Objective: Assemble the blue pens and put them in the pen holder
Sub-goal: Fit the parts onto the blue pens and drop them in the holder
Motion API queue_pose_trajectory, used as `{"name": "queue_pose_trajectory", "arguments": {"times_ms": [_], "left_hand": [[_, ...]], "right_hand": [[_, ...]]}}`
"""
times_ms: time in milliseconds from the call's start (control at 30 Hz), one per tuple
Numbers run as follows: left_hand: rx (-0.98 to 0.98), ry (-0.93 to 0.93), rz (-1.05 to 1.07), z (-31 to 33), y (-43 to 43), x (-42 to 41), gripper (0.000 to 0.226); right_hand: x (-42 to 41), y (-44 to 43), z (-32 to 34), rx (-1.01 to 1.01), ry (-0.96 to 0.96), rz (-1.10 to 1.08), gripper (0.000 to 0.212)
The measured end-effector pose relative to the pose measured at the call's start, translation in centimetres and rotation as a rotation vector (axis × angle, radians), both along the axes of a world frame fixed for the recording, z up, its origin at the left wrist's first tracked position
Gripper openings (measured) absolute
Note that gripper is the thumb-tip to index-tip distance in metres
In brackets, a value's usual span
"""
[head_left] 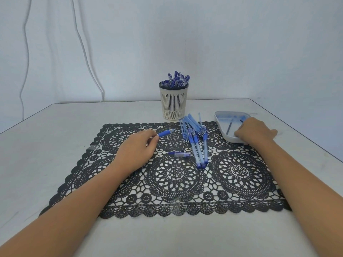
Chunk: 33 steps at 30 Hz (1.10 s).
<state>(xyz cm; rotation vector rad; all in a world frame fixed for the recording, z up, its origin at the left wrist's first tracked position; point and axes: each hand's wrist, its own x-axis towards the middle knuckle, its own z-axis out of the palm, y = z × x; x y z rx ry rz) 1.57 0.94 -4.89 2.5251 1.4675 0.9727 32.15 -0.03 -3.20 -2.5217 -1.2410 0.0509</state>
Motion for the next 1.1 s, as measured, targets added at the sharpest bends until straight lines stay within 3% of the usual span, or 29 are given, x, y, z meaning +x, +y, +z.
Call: {"name": "queue_pose_trajectory", "arguments": {"times_ms": [167, 300, 633, 867, 967, 1100], "left_hand": [[-0.009, 0.006, -0.001, 0.0, 0.0, -0.1, 0.024], [-0.006, 0.002, -0.001, 0.1, -0.1, 0.0, 0.024], [0.008, 0.0, -0.012, 0.0, -0.2, 0.0, 0.024], [-0.001, 0.001, -0.009, 0.1, -0.1, 0.0, 0.025], [-0.005, 0.0, -0.009, 0.1, -0.1, 0.0, 0.025], [-0.015, -0.002, -0.008, 0.2, -0.2, 0.0, 0.025]], "right_hand": [[-0.2, -0.3, -0.4, 0.122, -0.018, 0.133, 0.017], [-0.6, -0.4, 0.0, 0.031, -0.028, 0.291, 0.03], [-0.8, -0.4, 0.3, 0.096, 0.038, 0.218, 0.017], [-1.4, -0.4, 0.4, 0.131, 0.09, 0.177, 0.021], [-1.4, -0.3, 0.2, 0.218, 0.119, 0.166, 0.037], [-2.1, -0.5, 0.7, 0.43, 0.187, 0.3, 0.035]]}}
